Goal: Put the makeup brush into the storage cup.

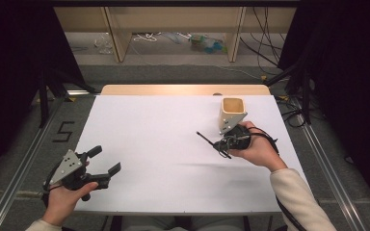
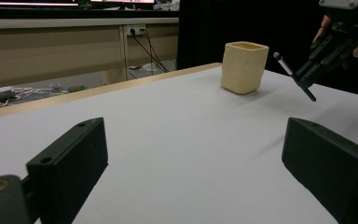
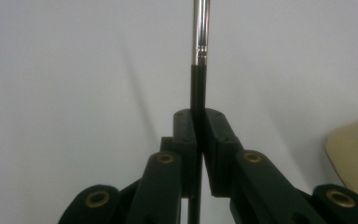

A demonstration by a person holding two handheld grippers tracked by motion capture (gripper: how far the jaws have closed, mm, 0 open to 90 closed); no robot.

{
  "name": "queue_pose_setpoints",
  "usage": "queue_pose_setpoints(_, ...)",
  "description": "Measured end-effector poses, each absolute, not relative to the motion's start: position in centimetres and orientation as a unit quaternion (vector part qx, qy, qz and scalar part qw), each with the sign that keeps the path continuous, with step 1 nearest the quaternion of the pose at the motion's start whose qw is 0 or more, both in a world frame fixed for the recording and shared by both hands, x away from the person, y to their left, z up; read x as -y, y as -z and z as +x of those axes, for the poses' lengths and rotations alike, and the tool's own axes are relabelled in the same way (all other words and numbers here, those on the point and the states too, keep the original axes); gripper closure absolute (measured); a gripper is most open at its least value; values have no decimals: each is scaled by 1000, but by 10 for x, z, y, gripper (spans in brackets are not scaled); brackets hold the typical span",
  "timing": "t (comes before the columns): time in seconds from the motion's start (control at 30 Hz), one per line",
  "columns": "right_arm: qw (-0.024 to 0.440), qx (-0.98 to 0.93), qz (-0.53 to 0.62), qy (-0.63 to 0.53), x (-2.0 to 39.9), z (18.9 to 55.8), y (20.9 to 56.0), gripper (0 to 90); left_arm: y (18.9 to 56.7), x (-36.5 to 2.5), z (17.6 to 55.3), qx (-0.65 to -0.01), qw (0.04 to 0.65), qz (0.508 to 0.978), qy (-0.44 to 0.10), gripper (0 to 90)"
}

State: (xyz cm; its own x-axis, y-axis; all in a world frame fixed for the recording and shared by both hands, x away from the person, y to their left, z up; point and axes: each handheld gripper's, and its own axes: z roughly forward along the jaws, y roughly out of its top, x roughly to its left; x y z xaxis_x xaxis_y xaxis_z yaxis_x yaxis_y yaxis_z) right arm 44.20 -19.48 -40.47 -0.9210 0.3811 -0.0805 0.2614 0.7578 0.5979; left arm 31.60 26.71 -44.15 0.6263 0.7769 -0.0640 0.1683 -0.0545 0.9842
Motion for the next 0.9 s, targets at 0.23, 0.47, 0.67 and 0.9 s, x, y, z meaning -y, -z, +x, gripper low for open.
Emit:
queue_pose_setpoints(0.23, 107, -928, 174, -310, 196, 442, 406, 846, 442, -267, 316, -348, 593, 679, -256, 64)
queue_pose_setpoints(0.47, 113, -925, 176, -318, 197, 442, 407, 846, 441, -267, 316, -348, 593, 679, -257, 64)
queue_pose_setpoints(0.67, 119, -919, 179, -330, 199, 443, 407, 846, 441, -267, 316, -348, 593, 679, -257, 65)
queue_pose_setpoints(0.9, 120, -915, 181, -339, 200, 443, 408, 846, 441, -267, 316, -348, 593, 679, -257, 65)
